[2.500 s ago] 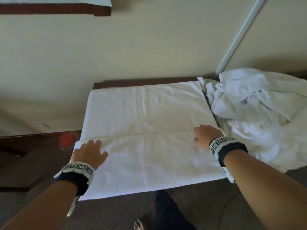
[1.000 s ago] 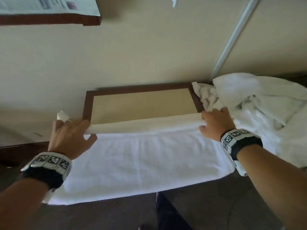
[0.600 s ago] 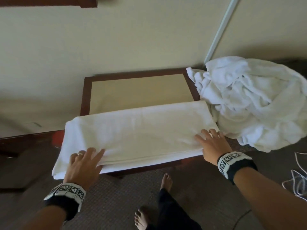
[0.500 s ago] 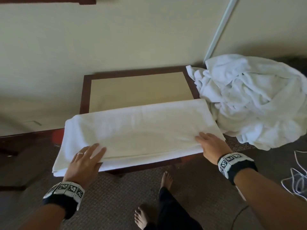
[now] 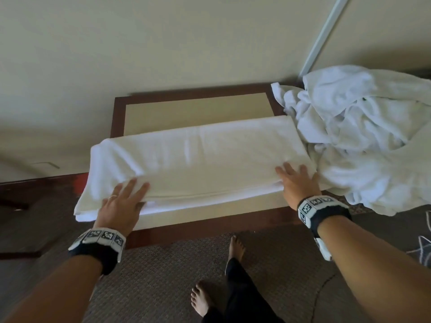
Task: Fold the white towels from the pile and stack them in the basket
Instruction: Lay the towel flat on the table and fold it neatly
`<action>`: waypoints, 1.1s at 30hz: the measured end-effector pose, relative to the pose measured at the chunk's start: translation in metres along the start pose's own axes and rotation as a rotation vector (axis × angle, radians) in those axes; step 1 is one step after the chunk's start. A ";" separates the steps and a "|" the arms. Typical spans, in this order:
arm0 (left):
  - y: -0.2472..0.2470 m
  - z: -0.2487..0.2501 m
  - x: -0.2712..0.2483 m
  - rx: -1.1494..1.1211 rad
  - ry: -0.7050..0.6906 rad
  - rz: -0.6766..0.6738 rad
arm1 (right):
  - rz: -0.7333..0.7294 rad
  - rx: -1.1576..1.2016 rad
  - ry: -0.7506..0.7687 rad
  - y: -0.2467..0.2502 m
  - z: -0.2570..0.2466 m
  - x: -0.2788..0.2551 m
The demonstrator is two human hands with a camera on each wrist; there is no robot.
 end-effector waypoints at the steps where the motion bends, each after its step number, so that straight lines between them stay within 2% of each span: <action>1: 0.003 0.000 0.001 -0.065 -0.016 0.036 | 0.031 0.057 0.016 0.003 0.002 0.003; 4: 0.003 -0.006 -0.021 -0.072 -0.176 0.105 | 0.200 0.168 0.073 -0.007 0.015 -0.011; 5: 0.001 -0.009 -0.030 -0.033 -0.209 0.076 | 0.214 0.129 0.108 -0.014 0.019 -0.020; 7: -0.005 -0.016 -0.041 0.065 -0.231 0.013 | 0.146 0.002 0.156 -0.024 0.020 -0.032; 9: -0.005 -0.019 -0.045 0.094 -0.179 0.006 | 0.077 -0.022 0.131 -0.028 0.018 -0.031; 12: 0.006 -0.031 -0.048 0.122 -0.019 0.064 | 0.050 0.000 0.102 -0.022 0.008 -0.023; 15: 0.015 -0.039 -0.063 0.152 0.069 -0.031 | -0.010 0.047 0.089 -0.016 0.004 -0.020; 18: 0.021 -0.017 -0.068 0.203 0.115 -0.083 | 0.022 0.130 0.084 -0.005 0.004 -0.018; 20: 0.024 0.007 -0.061 0.145 0.109 -0.032 | 0.080 0.243 -0.002 0.007 0.009 -0.013; 22: 0.022 0.030 -0.046 0.060 0.021 0.035 | 0.095 0.252 -0.145 0.014 0.016 -0.003; 25: 0.007 0.050 -0.024 0.031 -0.037 0.032 | -0.020 0.287 -0.327 0.012 0.025 0.008; 27: -0.003 0.055 -0.014 0.082 -0.005 -0.007 | -0.080 0.395 -0.368 0.005 0.029 0.015; 29: -0.008 0.058 -0.010 0.117 0.028 -0.036 | -0.073 0.498 -0.404 -0.003 0.035 0.022; 33: -0.008 0.067 0.002 0.092 -0.007 -0.027 | -0.111 0.657 -0.477 -0.016 0.046 0.034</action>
Point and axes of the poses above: each hand's wrist, its own x-axis towards the middle knuckle, its own y-axis out of the back of the hand, z = x × y, the point moved 1 cm from there along x, towards the middle knuckle, and after that the axes turned 13 degrees about -x, right-handed, at the moved point
